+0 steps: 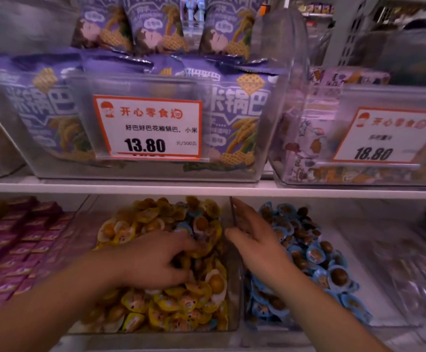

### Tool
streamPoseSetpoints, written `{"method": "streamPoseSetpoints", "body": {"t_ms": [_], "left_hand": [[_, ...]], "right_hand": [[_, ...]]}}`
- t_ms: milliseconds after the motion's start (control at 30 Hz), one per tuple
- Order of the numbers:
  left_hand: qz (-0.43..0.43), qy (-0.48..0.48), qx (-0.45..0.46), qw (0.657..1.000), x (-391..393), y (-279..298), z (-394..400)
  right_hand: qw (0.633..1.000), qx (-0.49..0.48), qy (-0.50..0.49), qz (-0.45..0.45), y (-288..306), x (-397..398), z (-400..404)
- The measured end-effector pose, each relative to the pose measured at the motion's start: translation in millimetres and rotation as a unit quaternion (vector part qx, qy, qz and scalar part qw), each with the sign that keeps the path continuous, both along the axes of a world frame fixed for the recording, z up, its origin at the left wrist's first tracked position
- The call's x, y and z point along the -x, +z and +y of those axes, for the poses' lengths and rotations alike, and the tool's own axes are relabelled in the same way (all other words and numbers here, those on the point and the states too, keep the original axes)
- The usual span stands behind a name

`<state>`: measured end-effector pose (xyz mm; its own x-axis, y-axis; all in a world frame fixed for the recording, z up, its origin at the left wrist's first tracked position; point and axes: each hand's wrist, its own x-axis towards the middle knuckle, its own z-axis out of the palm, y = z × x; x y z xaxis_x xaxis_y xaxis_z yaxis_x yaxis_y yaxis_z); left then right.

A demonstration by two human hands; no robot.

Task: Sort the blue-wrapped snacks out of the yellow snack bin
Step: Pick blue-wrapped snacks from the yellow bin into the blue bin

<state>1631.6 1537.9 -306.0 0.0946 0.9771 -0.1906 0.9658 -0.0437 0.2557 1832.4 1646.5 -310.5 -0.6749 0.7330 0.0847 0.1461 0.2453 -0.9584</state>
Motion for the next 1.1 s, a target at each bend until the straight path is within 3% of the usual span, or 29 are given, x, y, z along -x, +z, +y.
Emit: {"method": "streamPoseSetpoints", "body": {"t_ms": [133, 200, 267, 333, 500, 733, 967, 1100], "left_hand": [[-0.143, 0.023, 0.088, 0.986, 4.0, 37.1, -12.4], [-0.164, 0.077, 0.031, 0.983, 6.4, 44.1, 6.8], [-0.103, 0.165, -0.035, 0.98, 12.0, 40.1, 34.4], [-0.043, 0.198, -0.039, 0.978, 16.2, 25.6, 57.0], [0.12, 0.139, 0.003, 0.983, 27.3, -9.4, 81.9], [0.23, 0.096, 0.048, 0.967, 35.5, -35.0, 89.0], [0.027, 0.142, -0.001, 0.99, 40.4, -26.2, 90.3], [-0.154, 0.172, -0.035, 0.972, 38.4, -9.9, 74.8]], "right_hand": [[1.0, -0.003, 0.007, -0.001, -4.0, -3.2, 3.3], [1.0, -0.01, -0.006, 0.01, -7.8, -0.7, 2.8], [1.0, -0.021, -0.014, 0.009, -7.2, 1.5, 0.7], [0.999, -0.027, -0.025, -0.005, -6.4, 2.6, -0.8], [0.999, -0.027, -0.036, -0.024, -1.3, 3.0, -2.9], [0.999, -0.018, -0.033, -0.039, -4.5, 0.6, -0.2], [0.999, -0.021, -0.032, -0.034, -4.2, 2.2, -0.5], [0.999, -0.021, -0.028, -0.026, -5.3, 2.6, 1.0]]}}
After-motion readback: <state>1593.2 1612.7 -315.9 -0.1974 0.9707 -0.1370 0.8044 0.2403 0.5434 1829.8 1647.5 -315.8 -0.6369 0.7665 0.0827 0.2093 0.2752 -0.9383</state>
